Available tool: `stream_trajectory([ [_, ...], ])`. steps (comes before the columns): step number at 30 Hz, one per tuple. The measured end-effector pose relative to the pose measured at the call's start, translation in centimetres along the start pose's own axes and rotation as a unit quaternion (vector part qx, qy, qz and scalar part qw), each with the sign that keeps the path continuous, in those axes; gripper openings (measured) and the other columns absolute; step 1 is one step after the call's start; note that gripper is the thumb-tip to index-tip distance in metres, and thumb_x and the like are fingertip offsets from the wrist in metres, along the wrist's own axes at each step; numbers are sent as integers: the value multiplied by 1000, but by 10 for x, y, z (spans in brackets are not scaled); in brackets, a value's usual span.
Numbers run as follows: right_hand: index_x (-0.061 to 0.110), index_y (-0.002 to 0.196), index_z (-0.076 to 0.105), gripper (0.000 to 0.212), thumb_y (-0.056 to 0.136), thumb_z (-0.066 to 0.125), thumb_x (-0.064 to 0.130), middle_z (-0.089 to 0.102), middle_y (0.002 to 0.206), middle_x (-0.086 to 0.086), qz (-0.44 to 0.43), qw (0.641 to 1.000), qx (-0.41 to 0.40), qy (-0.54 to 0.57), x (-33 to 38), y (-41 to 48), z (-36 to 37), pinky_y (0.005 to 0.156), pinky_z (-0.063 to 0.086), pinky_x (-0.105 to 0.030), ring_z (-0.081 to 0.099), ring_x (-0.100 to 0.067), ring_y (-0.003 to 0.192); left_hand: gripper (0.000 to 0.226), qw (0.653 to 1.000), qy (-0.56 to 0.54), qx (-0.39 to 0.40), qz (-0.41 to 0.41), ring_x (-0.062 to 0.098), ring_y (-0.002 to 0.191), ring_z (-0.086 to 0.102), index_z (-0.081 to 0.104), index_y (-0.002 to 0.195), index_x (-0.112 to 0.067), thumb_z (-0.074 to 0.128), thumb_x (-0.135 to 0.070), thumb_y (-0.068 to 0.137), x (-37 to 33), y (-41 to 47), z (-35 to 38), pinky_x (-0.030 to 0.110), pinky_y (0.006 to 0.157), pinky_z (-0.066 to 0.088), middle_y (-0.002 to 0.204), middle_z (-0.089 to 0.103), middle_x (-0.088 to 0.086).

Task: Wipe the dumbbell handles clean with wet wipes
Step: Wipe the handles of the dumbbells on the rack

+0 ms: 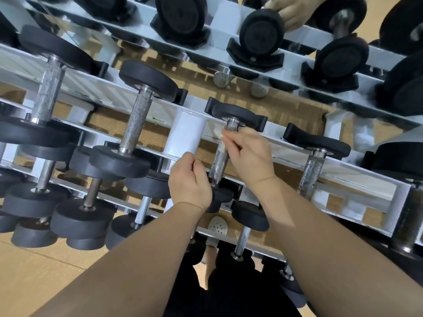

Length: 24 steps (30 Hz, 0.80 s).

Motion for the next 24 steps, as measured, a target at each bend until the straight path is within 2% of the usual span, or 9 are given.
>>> stream_trajectory([
  [2, 15, 104, 78, 15, 92, 69, 17, 65, 77, 4, -57, 998, 38, -3, 11, -22, 6, 70, 50, -25, 59, -14, 74, 23, 1000, 2, -2, 1, 21, 66, 39, 43, 73, -12, 38, -22, 94, -1, 1, -1, 33, 62, 29, 65, 41, -6],
  [5, 16, 104, 78, 17, 94, 65, 21, 59, 74, 5, -109, 987, 120, 0, 19, -40, 15, 63, 47, -24, 59, -17, 67, 23, 1000, -2, -3, 4, 20, 66, 40, 45, 74, -11, 38, -20, 94, -1, 1, -1, 34, 61, 29, 65, 42, -7],
  [8, 14, 100, 79, 15, 93, 66, 20, 63, 74, -1, -113, 989, 85, -33, 17, -15, 10, 62, 48, -25, 60, -20, 66, 22, 1000, -12, -4, 1, 19, 65, 40, 45, 74, -12, 39, -20, 93, 0, 0, -1, 35, 60, 31, 65, 42, -6],
  [12, 14, 107, 77, 19, 95, 64, 19, 66, 81, 0, -14, 1000, -3, -23, -2, 8, -7, 74, 41, -14, 59, -13, 76, 23, 1000, -6, 0, 0, 19, 66, 40, 45, 74, -12, 38, -21, 93, 0, 0, 0, 36, 60, 33, 65, 43, -5],
  [15, 13, 102, 78, 22, 97, 58, 22, 61, 73, -1, -71, 996, 37, -29, 14, -27, 6, 60, 51, -32, 57, -20, 65, 24, 1000, -7, 2, 2, 21, 66, 42, 46, 74, -11, 38, -21, 94, 1, 1, 0, 37, 60, 34, 65, 43, -4],
  [18, 14, 103, 78, 26, 96, 56, 25, 65, 77, -2, -108, 990, 95, 1, 22, -46, 15, 61, 54, -32, 62, -22, 67, 24, 1000, -7, -1, 5, 22, 67, 43, 47, 75, -11, 38, -21, 94, 0, 1, 0, 39, 61, 36, 66, 45, -3],
  [20, 15, 99, 78, 25, 96, 56, 26, 63, 74, -2, -112, 990, 84, -20, 20, -30, 13, 60, 54, -33, 61, -23, 65, 23, 1000, -6, 0, -1, 23, 66, 43, 47, 75, -12, 38, -21, 94, 2, 1, 1, 39, 61, 36, 66, 44, -4],
  [22, 16, 99, 78, 21, 97, 58, 25, 61, 75, 1, -63, 997, 33, -35, 9, -4, 2, 65, 49, -28, 59, -20, 69, 22, 1000, -10, 4, -5, 19, 65, 41, 45, 74, -14, 38, -21, 93, 2, 1, 1, 37, 60, 34, 65, 42, -5],
  [24, 16, 107, 77, 20, 96, 61, 21, 61, 82, 3, 2, 1000, -3, -20, -5, 11, -6, 74, 39, -10, 58, -13, 78, 21, 1000, -8, 10, -8, 10, 63, 39, 43, 72, -18, 37, -21, 93, 1, 1, 1, 33, 60, 29, 65, 41, -8],
])
Point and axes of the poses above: each hand's wrist, its own y-axis towards the middle knuckle, its own z-axis out of the palm, x = y × z, the point moved 10 cm from there along y, towards the middle knuckle
